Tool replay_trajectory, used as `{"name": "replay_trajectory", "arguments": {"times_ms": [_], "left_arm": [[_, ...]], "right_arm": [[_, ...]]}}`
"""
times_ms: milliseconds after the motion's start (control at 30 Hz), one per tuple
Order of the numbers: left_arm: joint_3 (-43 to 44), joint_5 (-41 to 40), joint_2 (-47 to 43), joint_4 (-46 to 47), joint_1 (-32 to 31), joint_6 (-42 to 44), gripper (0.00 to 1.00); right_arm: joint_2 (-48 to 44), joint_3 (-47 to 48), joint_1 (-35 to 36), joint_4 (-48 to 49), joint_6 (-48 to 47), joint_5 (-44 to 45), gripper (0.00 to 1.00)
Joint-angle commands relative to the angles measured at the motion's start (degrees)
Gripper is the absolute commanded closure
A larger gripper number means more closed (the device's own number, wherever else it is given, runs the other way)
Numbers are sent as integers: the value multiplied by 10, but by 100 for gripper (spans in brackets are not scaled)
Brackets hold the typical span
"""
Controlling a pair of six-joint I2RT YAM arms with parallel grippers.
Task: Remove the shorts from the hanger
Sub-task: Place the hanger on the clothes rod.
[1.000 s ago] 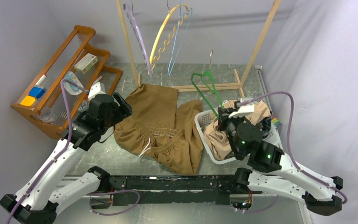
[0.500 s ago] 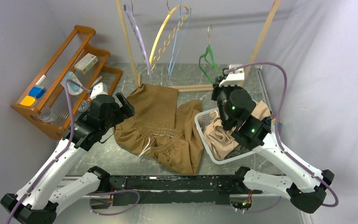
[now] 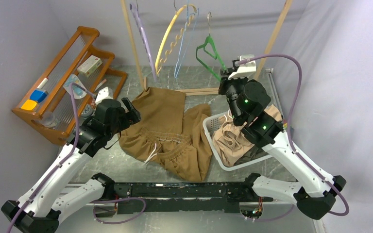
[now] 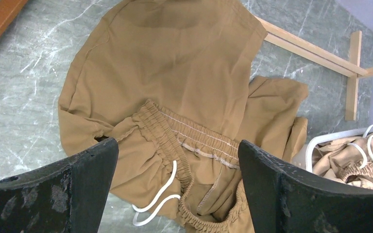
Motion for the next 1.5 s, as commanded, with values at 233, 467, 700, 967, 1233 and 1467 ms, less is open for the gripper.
{"name": "replay_trajectory", "arguments": {"times_ms": [233, 467, 700, 967, 1233, 1467], "left_arm": [[-1, 14, 10, 16, 0, 8, 4], [-2, 17, 11, 16, 0, 5, 4], [-4, 12, 6, 13, 0, 7, 4], [-3, 18, 10, 14, 0, 8, 4], [-5, 23, 14, 20, 0, 9, 4], [-6, 24, 13, 18, 0, 7, 5]], "right_arm": [[-29, 27, -5, 82, -27, 0, 100], [-5, 45, -5, 113, -38, 3, 100], [23, 79, -5, 124, -59, -2, 100], [52, 74, -8, 142, -86, 10, 100], [73, 60, -20, 186, -117, 13, 100], [73, 48, -38, 165, -91, -8, 100]]}}
